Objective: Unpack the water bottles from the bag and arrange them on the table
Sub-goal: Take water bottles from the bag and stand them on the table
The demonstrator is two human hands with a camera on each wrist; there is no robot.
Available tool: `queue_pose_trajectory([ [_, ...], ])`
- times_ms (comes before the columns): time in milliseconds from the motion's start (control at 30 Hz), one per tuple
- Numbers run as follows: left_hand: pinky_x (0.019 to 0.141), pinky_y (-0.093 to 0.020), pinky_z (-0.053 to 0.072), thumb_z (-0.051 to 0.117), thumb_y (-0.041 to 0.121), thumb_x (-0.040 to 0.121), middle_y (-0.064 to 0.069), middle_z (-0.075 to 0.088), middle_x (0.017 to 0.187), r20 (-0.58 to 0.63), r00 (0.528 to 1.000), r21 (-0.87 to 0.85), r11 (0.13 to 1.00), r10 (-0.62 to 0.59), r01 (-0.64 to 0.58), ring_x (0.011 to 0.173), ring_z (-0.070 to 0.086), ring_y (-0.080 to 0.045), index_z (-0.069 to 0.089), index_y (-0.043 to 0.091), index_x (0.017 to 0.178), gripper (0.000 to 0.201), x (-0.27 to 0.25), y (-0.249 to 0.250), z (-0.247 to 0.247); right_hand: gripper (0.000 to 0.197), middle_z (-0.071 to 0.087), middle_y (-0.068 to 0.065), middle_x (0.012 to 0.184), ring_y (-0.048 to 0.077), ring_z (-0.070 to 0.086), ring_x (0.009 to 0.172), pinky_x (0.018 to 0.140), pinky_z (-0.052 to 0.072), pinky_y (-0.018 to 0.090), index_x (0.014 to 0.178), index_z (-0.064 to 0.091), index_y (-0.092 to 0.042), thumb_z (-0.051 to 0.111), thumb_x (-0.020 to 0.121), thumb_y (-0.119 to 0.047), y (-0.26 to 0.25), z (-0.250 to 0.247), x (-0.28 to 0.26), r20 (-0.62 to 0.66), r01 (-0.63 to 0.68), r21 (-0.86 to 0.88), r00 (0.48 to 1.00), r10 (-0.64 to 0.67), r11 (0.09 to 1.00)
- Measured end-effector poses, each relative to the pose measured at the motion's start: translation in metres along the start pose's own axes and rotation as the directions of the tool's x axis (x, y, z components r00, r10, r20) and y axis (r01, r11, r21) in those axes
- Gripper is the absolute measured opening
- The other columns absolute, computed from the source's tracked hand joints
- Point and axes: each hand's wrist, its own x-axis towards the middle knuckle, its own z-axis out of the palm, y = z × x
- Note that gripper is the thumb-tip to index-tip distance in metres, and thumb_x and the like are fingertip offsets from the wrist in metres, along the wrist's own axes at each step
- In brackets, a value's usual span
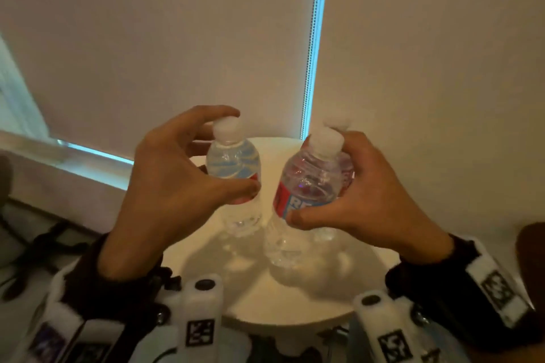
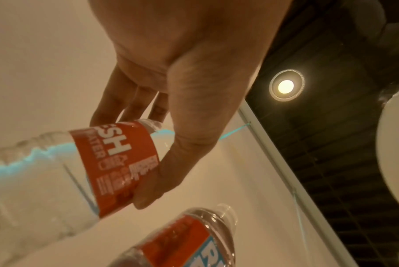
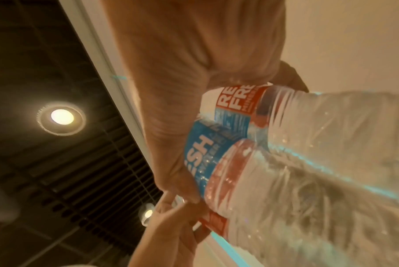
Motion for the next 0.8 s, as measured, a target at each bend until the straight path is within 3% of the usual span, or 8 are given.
queue_pose_trajectory([
  [67,0.071,-0.039,0.063,0.100,0.014,0.042,0.006,0.073,0.097,-0.027,0.999,0.029,0.999,-0.024,0.025,0.086,0.071,-0.015,0.068,0.035,0.113,0.080,0.007,-0.018,-0.013,0.078,0.055,-0.004,0.116,0.007,0.063,0.103,0.085,0.054,0.019,0.094,0.052,-0.065,0.095,0.038,-0.030,0.007,0.030,0.018,0.069,0.005,-0.005,0.998,-0.004,1.000],
  [167,0.072,-0.039,0.063,0.099,0.017,0.043,0.003,0.073,0.097,-0.043,0.998,0.053,0.997,-0.046,0.048,0.085,0.071,-0.018,0.068,0.032,0.111,0.077,0.017,-0.044,-0.027,0.065,0.060,0.006,0.105,0.026,0.061,0.105,0.083,0.055,0.030,0.094,0.060,-0.043,0.095,0.042,-0.028,0.016,0.071,0.041,0.157,0.036,0.007,0.987,-0.037,0.999],
  [200,0.071,-0.037,0.063,0.099,0.017,0.044,0.003,0.072,0.096,-0.051,0.997,0.052,0.997,-0.055,0.057,0.085,0.071,-0.018,0.068,0.031,0.110,0.074,0.020,-0.052,-0.031,0.064,0.058,0.006,0.104,0.026,0.060,0.105,0.082,0.053,0.026,0.094,0.059,-0.041,0.095,0.042,-0.027,0.018,0.081,0.047,0.172,0.040,0.005,0.984,-0.041,0.999],
  [367,0.064,-0.020,0.056,0.095,0.022,0.050,0.011,0.069,0.093,-0.111,0.991,0.098,0.991,-0.075,0.086,0.080,0.066,-0.008,0.066,0.030,0.105,0.063,0.037,-0.088,-0.039,0.073,0.048,0.001,0.111,0.007,0.048,0.107,0.081,0.043,0.004,0.106,0.057,-0.042,0.094,0.045,-0.025,0.018,0.109,0.074,0.224,0.034,-0.071,0.975,-0.018,0.997],
  [500,0.065,-0.015,0.055,0.093,0.023,0.057,0.011,0.067,0.095,-0.105,0.992,0.114,0.990,-0.073,0.085,0.083,0.066,-0.008,0.064,0.026,0.111,0.061,0.052,-0.103,-0.045,0.077,0.041,-0.006,0.113,0.012,0.045,0.115,0.096,0.045,0.017,0.114,0.053,-0.045,0.094,0.053,-0.023,0.015,0.120,0.088,0.316,0.020,-0.057,0.949,-0.001,0.998],
  [600,0.063,-0.007,0.053,0.091,0.024,0.063,0.017,0.063,0.097,-0.059,0.996,0.127,0.989,-0.069,0.076,0.086,0.064,-0.002,0.061,0.026,0.119,0.063,0.058,-0.112,-0.048,0.078,0.041,-0.010,0.114,0.015,0.045,0.119,0.098,0.044,0.015,0.113,0.047,-0.053,0.094,0.058,-0.025,0.017,0.126,0.092,0.331,0.052,-0.045,0.943,-0.034,0.998],
  [667,0.063,-0.002,0.050,0.089,0.027,0.067,0.018,0.061,0.099,-0.029,0.997,0.128,0.989,-0.071,0.074,0.087,0.062,0.002,0.058,0.027,0.125,0.065,0.060,-0.117,-0.049,0.078,0.040,-0.008,0.116,0.016,0.046,0.120,0.103,0.046,0.022,0.111,0.043,-0.057,0.094,0.058,-0.029,0.020,0.129,0.093,0.323,0.054,-0.052,0.946,-0.034,0.997],
  [800,0.076,-0.011,0.053,0.083,0.031,0.075,0.009,0.061,0.114,0.000,0.998,0.124,0.991,-0.057,0.056,0.096,0.062,-0.007,0.052,0.026,0.134,0.066,0.064,-0.126,-0.046,0.077,0.036,-0.003,0.122,0.019,0.047,0.123,0.104,0.045,0.026,0.107,0.040,-0.060,0.093,0.058,-0.035,0.025,0.134,0.097,0.296,0.053,-0.064,0.955,-0.032,0.997],
])
